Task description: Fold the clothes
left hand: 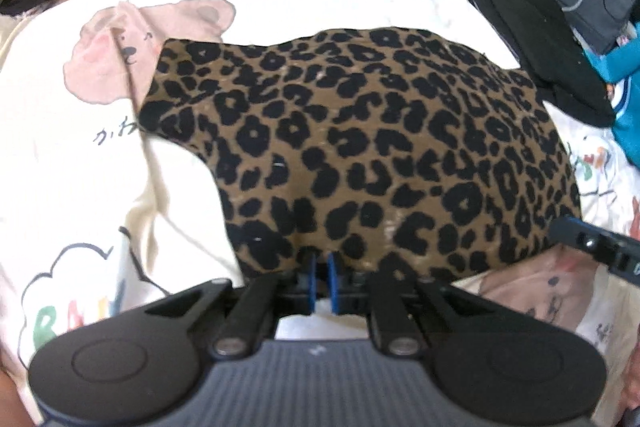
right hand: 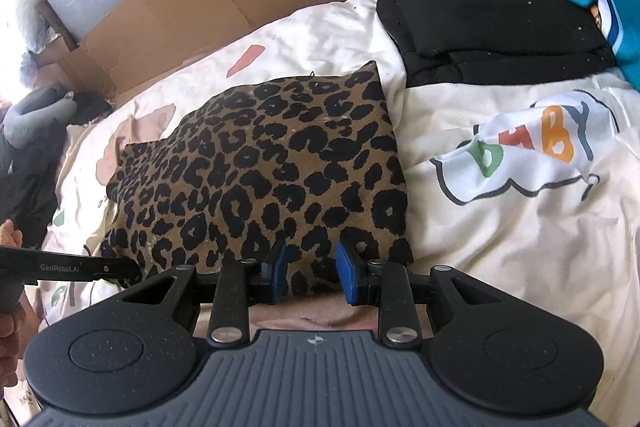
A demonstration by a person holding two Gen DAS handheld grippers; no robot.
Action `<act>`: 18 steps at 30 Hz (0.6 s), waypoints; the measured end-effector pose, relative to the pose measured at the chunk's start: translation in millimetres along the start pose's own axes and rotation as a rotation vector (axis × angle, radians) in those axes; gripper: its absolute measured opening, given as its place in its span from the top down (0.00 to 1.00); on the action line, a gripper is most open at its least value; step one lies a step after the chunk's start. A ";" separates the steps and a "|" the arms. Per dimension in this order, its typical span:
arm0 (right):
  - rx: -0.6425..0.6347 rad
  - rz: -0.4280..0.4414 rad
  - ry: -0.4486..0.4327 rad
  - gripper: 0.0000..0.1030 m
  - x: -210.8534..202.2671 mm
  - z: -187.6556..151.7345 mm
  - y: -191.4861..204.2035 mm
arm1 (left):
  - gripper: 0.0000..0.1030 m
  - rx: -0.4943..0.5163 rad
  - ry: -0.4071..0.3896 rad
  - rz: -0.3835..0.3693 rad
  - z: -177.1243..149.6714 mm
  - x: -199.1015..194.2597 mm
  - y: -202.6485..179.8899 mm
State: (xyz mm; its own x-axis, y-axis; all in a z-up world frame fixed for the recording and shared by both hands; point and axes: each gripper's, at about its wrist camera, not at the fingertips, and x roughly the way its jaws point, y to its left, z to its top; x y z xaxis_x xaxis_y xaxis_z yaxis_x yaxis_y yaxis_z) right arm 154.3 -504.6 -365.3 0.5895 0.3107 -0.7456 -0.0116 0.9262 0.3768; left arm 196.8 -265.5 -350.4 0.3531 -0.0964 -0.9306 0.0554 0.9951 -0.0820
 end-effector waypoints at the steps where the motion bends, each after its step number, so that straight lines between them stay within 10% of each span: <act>1: 0.010 0.002 0.002 0.67 -1.3 -0.5 -0.9 | 0.91 0.001 0.004 0.013 0.6 0.3 1.9; 5: 0.072 0.010 0.013 0.67 -8.4 -3.4 -7.2 | 0.86 -0.055 0.009 0.048 1.1 -3.2 13.3; 8: 0.142 0.024 0.030 0.67 -11.8 -7.4 -15.1 | 0.60 -0.071 -0.004 0.079 -0.1 -9.5 17.9; 18: 0.380 0.118 0.020 0.66 -1.7 -16.8 -44.9 | 0.49 -0.107 -0.025 0.052 0.0 -14.4 26.2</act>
State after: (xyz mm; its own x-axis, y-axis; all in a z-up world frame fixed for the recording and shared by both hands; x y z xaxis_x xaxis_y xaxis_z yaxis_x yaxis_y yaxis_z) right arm 140.3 -543.1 -390.2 0.5864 0.4180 -0.6939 0.2237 0.7397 0.6346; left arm 193.2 -238.1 -339.1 0.3758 -0.0436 -0.9257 -0.0629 0.9954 -0.0725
